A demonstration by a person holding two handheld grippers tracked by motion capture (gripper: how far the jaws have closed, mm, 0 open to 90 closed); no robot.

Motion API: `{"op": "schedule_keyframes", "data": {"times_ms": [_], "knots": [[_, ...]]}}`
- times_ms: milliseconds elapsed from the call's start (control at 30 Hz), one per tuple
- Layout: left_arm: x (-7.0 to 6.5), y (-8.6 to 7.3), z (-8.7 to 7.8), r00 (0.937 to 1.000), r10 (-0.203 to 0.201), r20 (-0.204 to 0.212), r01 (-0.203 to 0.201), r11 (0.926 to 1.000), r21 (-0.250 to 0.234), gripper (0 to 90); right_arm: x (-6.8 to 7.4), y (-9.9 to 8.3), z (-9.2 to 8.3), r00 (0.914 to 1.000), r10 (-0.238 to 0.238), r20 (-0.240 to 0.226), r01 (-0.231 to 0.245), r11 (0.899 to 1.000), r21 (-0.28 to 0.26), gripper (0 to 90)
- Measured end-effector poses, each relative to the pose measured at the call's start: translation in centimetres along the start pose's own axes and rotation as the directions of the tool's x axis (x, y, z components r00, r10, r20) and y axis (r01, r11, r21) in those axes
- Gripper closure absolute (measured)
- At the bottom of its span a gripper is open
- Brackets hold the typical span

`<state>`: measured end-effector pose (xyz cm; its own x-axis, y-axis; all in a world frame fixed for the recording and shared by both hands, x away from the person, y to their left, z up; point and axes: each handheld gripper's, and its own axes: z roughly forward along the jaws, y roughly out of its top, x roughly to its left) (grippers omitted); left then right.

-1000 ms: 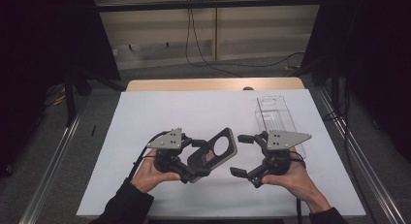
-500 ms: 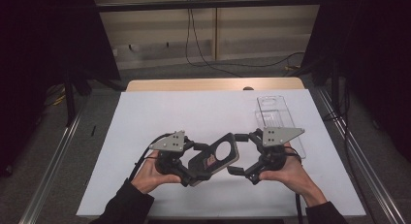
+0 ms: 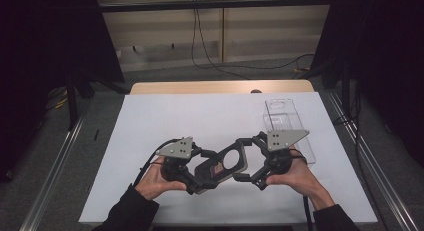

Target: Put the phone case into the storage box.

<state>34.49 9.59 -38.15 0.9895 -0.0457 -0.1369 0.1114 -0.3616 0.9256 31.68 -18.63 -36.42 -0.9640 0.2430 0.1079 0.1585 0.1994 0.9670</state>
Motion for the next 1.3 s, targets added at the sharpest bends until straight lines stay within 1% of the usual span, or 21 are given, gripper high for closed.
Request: {"op": "schedule_keyframes", "data": {"times_ms": [100,200,267,333,467,533,667,900,1000,1300], "knots": [[0.0,0.0,0.1,1.0,0.001,0.005,-0.001,1.0,0.009,12.3,-0.1,0.1,0.2,0.9999,-0.012,-0.012,0.012,1.0,0.009,1.2],[0.1,-0.1,0.1,1.0,-0.002,0.007,0.001,0.9999,0.017,12.2,-0.1,0.1,0.5,0.9997,-0.009,-0.023,0.009,1.0,0.022,2.0],[0.1,-0.2,0.2,0.9999,-0.011,0.004,0.011,0.9997,0.021,12.2,-0.1,0.2,0.5,0.9994,-0.025,-0.025,0.026,0.999,0.032,3.5],[0.1,-0.2,0.2,1.0,-0.004,0.007,0.003,0.9997,0.025,12.3,-0.2,0.2,0.6,0.9992,-0.022,-0.034,0.023,0.999,0.036,4.0],[0.1,-0.3,0.3,0.9999,-0.005,0.012,0.005,0.9995,0.032,12.3,-0.3,0.1,0.8,0.998,-0.03,-0.055,0.034,0.998,0.057,5.1],[0.2,-0.3,0.3,0.9999,0.001,0.011,-0.001,0.9992,0.04,12.3,-0.2,0.1,0.9,0.9977,-0.043,-0.053,0.047,0.996,0.074,4.5],[0.2,-0.4,0.4,0.9999,0.004,0.013,-0.004,0.9989,0.048,12.2,-0.3,0.0,1.1,0.9968,-0.052,-0.061,0.057,0.995,0.083,4.6],[0.2,-0.5,0.4,0.9997,0.011,0.02,-0.012,0.9982,0.059,12.2,-0.3,-0.1,1.5,0.9942,-0.051,-0.095,0.06,0.994,0.096,7.3],[0.2,-0.5,0.4,0.9995,0.009,0.029,-0.011,0.9982,0.059,12.2,-0.3,-0.1,1.6,0.9935,-0.055,-0.099,0.065,0.993,0.098,7.7],[0.2,-0.6,0.5,0.9992,0.021,0.036,-0.023,0.9972,0.072,12.2,-0.5,-0.2,1.6,0.9906,-0.04,-0.131,0.055,0.992,0.116,9.9]]}}
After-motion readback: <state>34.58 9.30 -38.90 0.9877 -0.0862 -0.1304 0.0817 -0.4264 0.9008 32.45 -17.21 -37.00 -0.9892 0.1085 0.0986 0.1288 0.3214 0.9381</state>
